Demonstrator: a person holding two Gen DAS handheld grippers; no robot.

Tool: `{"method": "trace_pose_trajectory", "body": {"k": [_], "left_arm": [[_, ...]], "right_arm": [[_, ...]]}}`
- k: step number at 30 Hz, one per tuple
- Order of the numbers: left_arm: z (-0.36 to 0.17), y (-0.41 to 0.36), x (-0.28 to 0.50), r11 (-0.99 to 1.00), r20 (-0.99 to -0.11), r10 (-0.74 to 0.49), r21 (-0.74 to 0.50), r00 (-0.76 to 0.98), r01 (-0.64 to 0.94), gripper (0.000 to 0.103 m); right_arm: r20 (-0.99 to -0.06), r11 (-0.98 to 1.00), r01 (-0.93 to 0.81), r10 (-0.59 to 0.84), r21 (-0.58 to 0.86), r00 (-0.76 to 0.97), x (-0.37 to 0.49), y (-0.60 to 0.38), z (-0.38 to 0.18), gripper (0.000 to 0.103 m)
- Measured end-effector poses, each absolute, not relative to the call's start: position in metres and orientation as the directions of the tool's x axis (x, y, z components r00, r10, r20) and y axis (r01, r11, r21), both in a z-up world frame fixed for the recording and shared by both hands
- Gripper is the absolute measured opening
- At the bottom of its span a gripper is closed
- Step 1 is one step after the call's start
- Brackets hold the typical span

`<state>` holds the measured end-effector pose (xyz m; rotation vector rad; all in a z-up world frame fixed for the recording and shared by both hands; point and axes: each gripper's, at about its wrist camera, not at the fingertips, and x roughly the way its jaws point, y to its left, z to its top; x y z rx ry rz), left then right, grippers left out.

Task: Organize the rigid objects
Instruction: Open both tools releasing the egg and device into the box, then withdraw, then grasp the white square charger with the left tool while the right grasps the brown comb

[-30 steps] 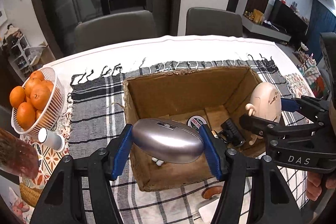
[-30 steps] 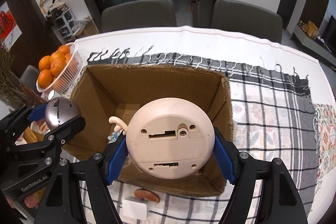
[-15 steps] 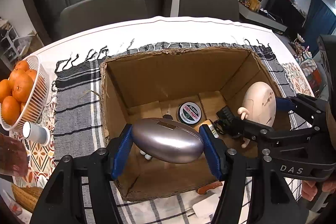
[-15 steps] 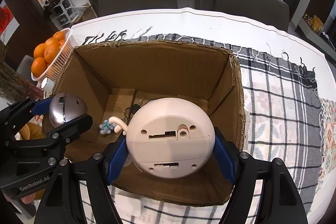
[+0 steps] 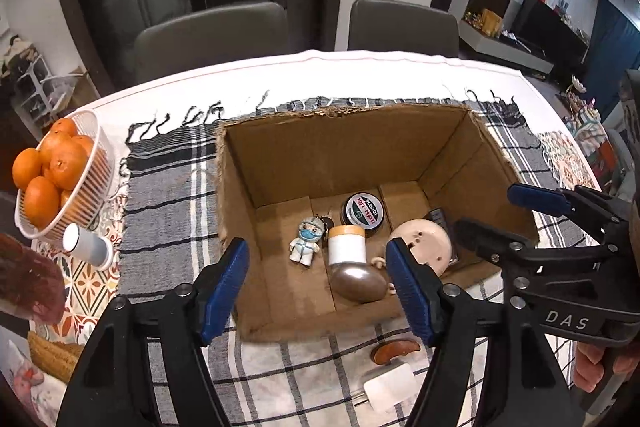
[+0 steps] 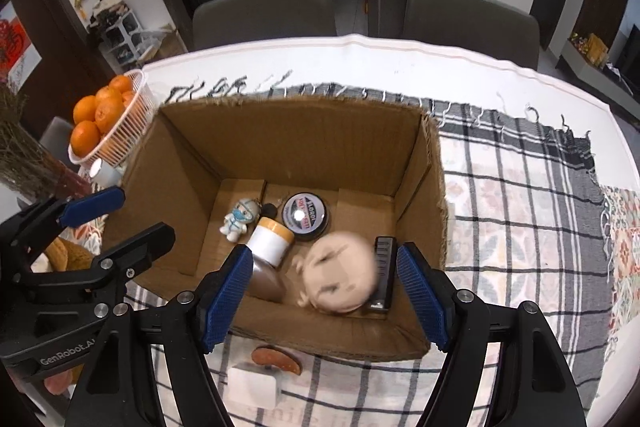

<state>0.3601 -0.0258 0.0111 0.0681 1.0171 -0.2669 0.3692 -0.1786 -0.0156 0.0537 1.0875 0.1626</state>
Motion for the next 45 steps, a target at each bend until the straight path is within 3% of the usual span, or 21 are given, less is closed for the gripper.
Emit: {"method": "trace_pose_trajectory", "body": {"k": [20, 45], "left_arm": [[0.023, -0.029, 0.290, 0.975, -0.816, -0.181, -0.078, 0.548, 0.206, 0.075], [-0.022, -0.043, 0.224, 0.988, -0.842, -0.150, -0.106, 0.519, 0.114, 0.076]], "right_arm": [[-0.811, 0.986, -0.140, 0.158, 0.095, 0.564, 0.301, -0.184, 0.009, 0.075], [-0.787, 0.966, -0.247, 0.212, 0.079, 0.579, 0.254, -0.195, -0.015, 0.075]]}}
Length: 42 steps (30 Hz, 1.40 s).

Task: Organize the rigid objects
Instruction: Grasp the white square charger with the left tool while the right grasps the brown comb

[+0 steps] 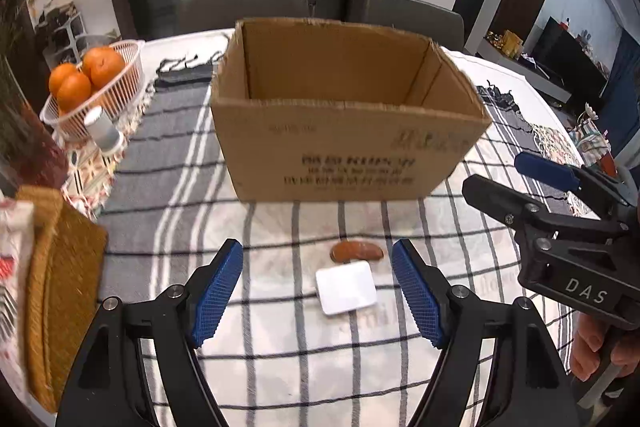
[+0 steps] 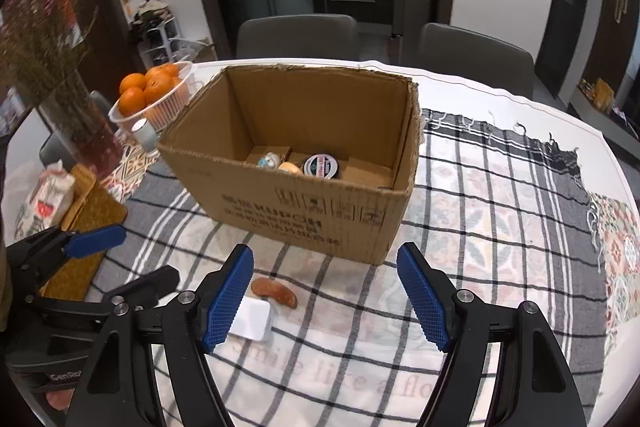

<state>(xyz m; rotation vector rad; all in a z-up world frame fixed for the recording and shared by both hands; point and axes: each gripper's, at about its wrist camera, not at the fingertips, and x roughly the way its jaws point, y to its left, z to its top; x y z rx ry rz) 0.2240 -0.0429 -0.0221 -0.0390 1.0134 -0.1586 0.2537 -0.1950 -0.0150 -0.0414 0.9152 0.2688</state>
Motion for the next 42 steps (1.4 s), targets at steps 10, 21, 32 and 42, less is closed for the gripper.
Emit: {"method": "trace_pose_trajectory", "body": {"k": [10, 21, 32, 42], "left_arm": [[-0.052, -0.060, 0.203, 0.987, -0.849, -0.152, -0.109, 0.506, 0.115, 0.076], [-0.082, -0.077, 0.188, 0.990, -0.852, -0.137, -0.104, 0.506, 0.093, 0.076], [-0.112, -0.091, 0.193, 0.994, -0.866, -0.096, -0.062, 0.490, 0.085, 0.074], [-0.124, -0.096, 0.206, 0.997, -0.858, -0.037, 0.002, 0.513, 0.076, 0.069]], "right_arm": [[-0.787, 0.940, -0.338, 0.241, 0.044, 0.568, 0.241, -0.198, -0.035, 0.075], [-0.794, 0.891, -0.454, 0.293, 0.024, 0.533, 0.232, -0.202, -0.061, 0.072], [-0.813, 0.789, -0.615, 0.362, 0.006, 0.456, 0.233, -0.194, -0.094, 0.061], [-0.835, 0.704, -0.709, 0.411, 0.037, 0.365, 0.254, -0.187, -0.116, 0.049]]}}
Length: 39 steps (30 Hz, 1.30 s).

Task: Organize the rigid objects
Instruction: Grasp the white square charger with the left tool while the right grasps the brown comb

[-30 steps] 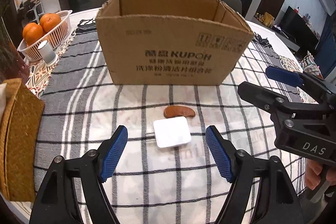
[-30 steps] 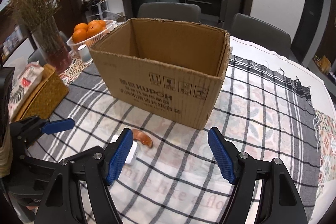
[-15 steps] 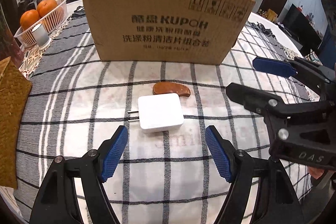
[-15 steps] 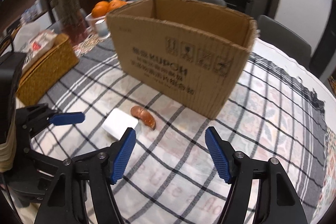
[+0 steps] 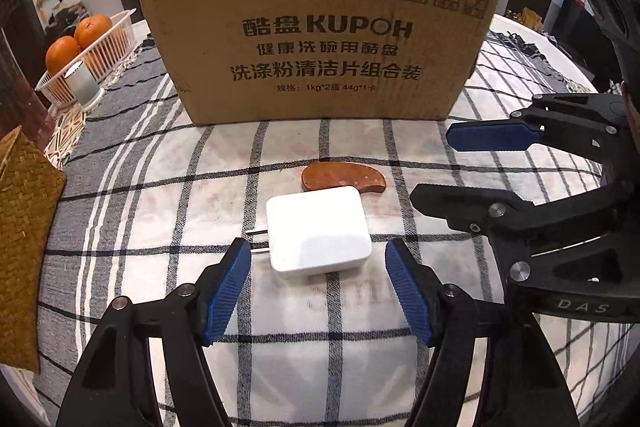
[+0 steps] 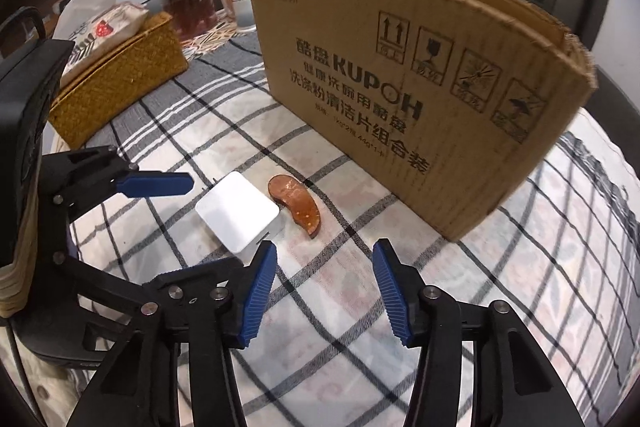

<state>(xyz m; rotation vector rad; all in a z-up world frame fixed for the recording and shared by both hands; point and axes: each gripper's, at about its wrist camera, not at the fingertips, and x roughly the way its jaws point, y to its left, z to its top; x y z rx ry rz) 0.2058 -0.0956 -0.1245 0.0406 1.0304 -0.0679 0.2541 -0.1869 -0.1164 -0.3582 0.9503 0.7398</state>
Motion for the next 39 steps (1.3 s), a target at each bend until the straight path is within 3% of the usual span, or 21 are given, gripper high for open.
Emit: {"method": "trace_pose_trajectory", "body": {"k": [9, 24, 26, 31, 39], "left_arm": [[-0.132, -0.094, 0.216, 0.999, -0.861, -0.027, 0.000, 0.509, 0.052, 0.068], [-0.135, -0.084, 0.219, 0.996, -0.852, -0.039, 0.007, 0.521, 0.085, 0.068], [-0.132, -0.083, 0.216, 0.994, -0.846, -0.063, -0.008, 0.530, 0.106, 0.055], [-0.132, -0.079, 0.215, 0.994, -0.845, -0.059, -0.002, 0.531, 0.108, 0.055], [-0.135, -0.068, 0.219, 0.992, -0.831, -0.104, -0.050, 0.546, 0.112, 0.055]], "right_arm": [[-0.847, 0.674, -0.734, 0.434, 0.079, 0.308, 0.271, -0.183, -0.129, 0.042], [-0.844, 0.645, -0.751, 0.475, 0.142, 0.248, 0.279, -0.165, -0.141, 0.039], [-0.844, 0.641, -0.756, 0.475, 0.137, 0.250, 0.277, -0.161, -0.141, 0.039], [-0.845, 0.640, -0.758, 0.471, 0.128, 0.255, 0.280, -0.154, -0.144, 0.037], [-0.850, 0.636, -0.767, 0.446, 0.082, 0.279, 0.279, -0.147, -0.153, 0.022]]}}
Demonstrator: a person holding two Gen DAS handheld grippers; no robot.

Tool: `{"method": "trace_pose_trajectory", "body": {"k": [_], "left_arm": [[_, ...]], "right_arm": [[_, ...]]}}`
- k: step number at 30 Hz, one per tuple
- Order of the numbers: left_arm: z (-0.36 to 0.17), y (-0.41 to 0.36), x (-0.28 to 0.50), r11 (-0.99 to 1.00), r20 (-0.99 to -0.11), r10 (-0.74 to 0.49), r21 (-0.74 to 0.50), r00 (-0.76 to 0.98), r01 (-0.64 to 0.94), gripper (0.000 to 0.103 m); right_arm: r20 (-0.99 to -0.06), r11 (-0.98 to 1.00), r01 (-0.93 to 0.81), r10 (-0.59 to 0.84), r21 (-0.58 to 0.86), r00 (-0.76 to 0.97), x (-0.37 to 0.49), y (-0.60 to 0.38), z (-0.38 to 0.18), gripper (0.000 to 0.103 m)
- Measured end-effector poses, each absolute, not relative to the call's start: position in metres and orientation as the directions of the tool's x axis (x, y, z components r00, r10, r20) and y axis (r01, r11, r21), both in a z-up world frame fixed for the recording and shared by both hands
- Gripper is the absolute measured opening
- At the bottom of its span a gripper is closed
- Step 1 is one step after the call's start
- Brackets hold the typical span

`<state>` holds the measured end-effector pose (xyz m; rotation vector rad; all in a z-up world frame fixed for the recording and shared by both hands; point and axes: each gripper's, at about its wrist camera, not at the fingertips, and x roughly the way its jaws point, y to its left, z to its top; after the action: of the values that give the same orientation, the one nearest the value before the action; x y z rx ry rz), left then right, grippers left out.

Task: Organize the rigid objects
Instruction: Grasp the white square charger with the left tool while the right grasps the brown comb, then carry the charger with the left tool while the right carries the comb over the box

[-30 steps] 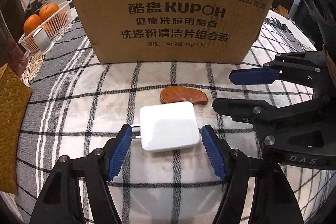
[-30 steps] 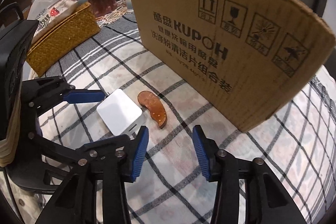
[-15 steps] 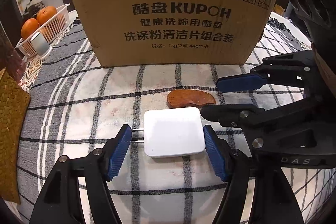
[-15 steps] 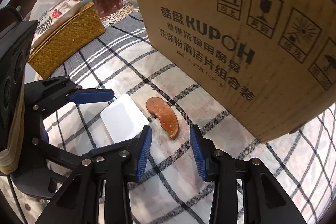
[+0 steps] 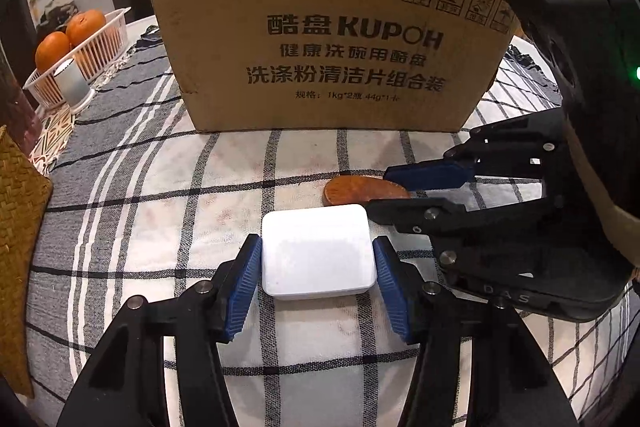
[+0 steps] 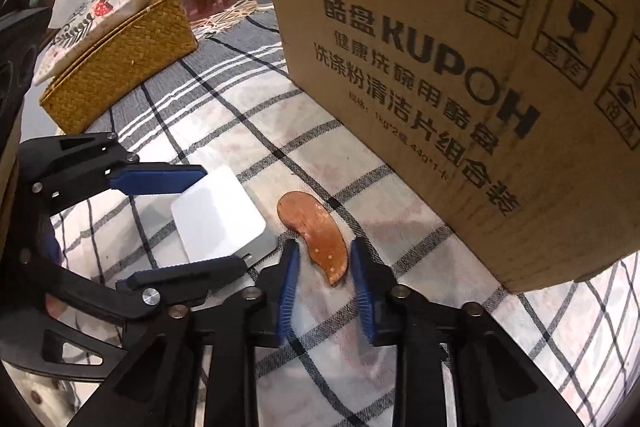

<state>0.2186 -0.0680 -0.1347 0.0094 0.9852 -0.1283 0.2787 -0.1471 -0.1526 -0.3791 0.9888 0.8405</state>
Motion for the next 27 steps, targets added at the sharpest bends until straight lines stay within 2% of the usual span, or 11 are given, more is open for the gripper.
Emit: {"method": "trace_pose_trajectory", "body": {"k": [27], "left_arm": [[-0.113, -0.045, 0.212, 0.996, -0.792, -0.084, -0.068, 0.604, 0.049, 0.055]], "right_arm": [[-0.846, 0.789, -0.611, 0.369, 0.066, 0.385, 0.258, -0.157, -0.128, 0.021]]}}
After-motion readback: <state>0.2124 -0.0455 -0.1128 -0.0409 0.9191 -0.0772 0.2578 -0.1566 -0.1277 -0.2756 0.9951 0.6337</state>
